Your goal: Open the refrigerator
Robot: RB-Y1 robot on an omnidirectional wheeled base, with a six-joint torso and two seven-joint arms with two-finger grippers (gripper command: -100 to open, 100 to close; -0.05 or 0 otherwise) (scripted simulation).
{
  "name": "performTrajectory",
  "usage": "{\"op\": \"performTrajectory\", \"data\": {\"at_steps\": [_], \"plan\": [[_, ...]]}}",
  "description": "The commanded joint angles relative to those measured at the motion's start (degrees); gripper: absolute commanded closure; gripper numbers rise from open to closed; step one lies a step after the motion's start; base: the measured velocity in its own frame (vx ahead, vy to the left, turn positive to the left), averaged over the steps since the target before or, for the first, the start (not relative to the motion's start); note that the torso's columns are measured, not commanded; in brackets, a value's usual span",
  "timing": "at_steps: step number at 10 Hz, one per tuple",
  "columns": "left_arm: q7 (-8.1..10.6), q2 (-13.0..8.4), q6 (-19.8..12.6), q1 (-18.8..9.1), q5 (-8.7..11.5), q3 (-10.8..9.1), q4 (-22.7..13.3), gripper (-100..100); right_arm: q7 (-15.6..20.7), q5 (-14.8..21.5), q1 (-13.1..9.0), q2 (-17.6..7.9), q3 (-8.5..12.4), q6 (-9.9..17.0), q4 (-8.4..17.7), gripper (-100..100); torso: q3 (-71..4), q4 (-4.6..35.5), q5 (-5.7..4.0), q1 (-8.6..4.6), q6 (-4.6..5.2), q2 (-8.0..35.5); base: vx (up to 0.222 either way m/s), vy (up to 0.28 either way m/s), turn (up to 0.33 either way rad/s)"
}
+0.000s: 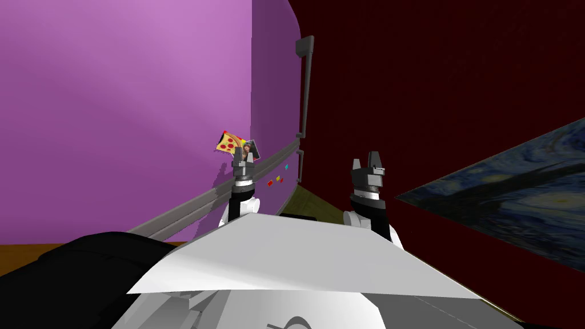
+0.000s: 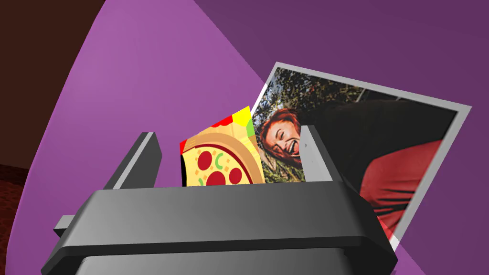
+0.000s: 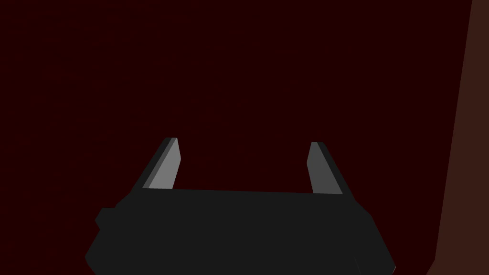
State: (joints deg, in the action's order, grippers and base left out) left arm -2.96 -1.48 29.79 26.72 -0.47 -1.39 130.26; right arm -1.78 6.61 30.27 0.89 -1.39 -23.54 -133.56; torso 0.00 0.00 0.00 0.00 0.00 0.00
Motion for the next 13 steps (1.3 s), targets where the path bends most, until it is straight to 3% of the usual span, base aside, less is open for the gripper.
{"op": "performTrajectory", "data": {"at_steps": [1, 9, 10, 13], "plan": [[0.00, 0.0, 0.0, 0.0, 0.0, 0.00, 0.0, 0, 0.0, 0.0, 0.0, 0.0, 0.0, 0.0, 0.0, 0, -4.7, 2.3, 0.00, 0.00, 0.00, 2.3, 0.000, 0.000, 0.000], [0.01, 0.0, 0.2, -0.2, 0.0, 0.07, 0.3, 0, 0.0, 0.0, 0.0, 0.0, 0.0, 0.0, 0.0, 0, -70.8, 35.3, 0.11, 0.20, -0.04, 35.3, 0.000, 0.000, 0.000], [0.22, -2.6, -1.0, -1.2, 0.8, 0.04, -0.6, -100, 0.0, 0.0, 0.0, 0.0, 0.0, 0.0, 0.0, 0, -79.2, 39.6, 0.06, 0.14, -0.02, 39.5, 0.008, -0.016, -0.044], [0.73, -6.6, -3.9, -3.7, 2.7, -0.04, -2.4, -100, 0.0, 0.0, 0.0, 0.0, 0.0, 0.0, 0.0, 0, -85.1, 41.7, 0.21, 0.25, 0.16, 41.3, 0.002, -0.036, -0.056]]}}
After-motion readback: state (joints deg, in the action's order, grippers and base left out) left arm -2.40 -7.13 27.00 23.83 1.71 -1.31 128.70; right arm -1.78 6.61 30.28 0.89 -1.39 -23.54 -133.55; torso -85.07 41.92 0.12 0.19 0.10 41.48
